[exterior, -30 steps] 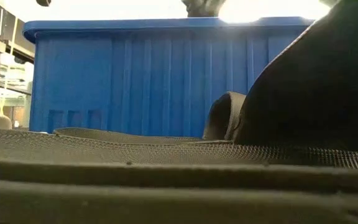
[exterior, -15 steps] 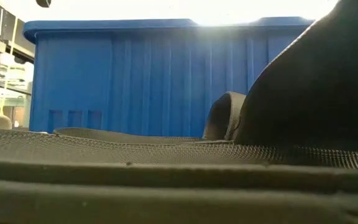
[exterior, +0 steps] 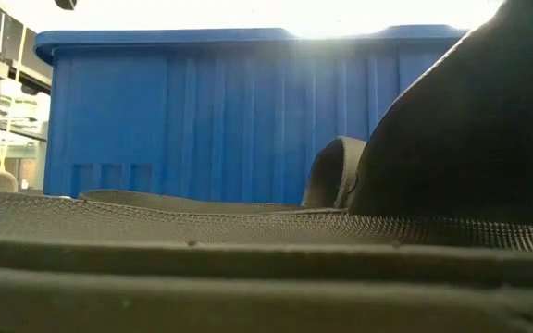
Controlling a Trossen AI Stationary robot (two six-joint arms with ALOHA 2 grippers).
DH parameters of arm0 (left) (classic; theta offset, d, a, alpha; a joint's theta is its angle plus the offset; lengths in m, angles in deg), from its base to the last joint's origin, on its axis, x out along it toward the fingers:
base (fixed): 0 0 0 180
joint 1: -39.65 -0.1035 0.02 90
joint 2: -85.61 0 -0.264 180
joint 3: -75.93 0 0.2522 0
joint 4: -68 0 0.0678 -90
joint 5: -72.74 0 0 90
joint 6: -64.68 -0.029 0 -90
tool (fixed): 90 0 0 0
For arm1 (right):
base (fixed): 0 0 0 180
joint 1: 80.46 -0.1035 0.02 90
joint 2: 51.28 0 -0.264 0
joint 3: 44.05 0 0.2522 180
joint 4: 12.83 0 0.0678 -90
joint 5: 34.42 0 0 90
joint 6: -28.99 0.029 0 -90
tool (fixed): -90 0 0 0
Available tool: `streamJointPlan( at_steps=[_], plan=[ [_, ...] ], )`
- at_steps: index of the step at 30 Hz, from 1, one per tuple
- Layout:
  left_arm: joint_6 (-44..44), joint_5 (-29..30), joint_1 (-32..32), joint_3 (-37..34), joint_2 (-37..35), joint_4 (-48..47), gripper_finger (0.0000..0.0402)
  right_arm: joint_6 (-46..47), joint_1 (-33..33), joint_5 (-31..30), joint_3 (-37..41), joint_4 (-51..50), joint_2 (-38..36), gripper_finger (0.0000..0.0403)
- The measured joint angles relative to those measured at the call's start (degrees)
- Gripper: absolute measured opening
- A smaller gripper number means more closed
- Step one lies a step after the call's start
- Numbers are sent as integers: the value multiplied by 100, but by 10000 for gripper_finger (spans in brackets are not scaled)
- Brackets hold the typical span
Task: Pick and place slides into bin
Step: Put the top right black slide into the blue bin
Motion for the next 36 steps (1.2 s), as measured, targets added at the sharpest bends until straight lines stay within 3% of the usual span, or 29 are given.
streamJointPlan(
  at_steps=[8,15,22,36],
  plan=[
    [-39,-348,0,0,-4,11,289,1890,-745,-49,188,-153,807,199],
    [-53,-463,2,0,-4,70,289,3106,-1285,748,1001,-136,1395,201],
    [-14,-463,0,0,-4,60,289,3628,-1615,1052,2023,-121,1497,207],
    [-25,-461,2,0,-6,50,289,3376,-1407,1311,4475,-116,1490,207]
  ],
)
